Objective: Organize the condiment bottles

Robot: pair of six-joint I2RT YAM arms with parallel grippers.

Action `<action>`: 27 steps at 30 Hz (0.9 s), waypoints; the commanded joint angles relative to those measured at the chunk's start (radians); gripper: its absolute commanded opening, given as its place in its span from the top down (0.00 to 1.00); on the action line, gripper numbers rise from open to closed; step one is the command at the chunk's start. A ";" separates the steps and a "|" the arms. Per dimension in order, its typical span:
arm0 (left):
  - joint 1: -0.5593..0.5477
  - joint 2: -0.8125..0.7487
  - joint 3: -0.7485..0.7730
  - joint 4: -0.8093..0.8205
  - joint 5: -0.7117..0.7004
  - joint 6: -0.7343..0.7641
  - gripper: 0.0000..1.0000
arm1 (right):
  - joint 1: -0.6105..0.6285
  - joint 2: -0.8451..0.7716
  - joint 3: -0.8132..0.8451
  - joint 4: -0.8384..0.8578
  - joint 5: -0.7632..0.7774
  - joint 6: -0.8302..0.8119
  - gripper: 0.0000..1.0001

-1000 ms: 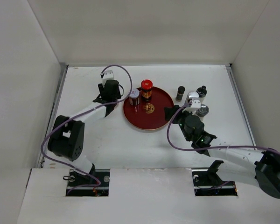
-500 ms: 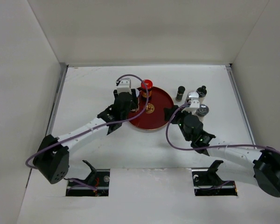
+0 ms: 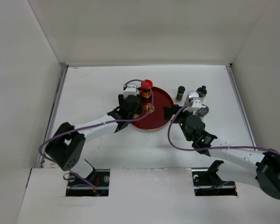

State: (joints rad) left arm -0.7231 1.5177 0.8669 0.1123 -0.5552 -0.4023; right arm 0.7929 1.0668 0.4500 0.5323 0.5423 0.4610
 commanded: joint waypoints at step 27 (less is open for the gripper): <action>0.172 -0.468 -0.483 0.446 -0.022 -0.173 0.71 | -0.004 -0.037 0.185 -0.281 0.039 -0.010 0.80</action>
State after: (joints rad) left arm -0.5663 1.0676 0.4355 0.4980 -0.5884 -0.4824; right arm 0.7925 1.0401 0.5697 0.3119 0.5453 0.4469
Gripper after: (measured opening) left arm 0.299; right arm 0.192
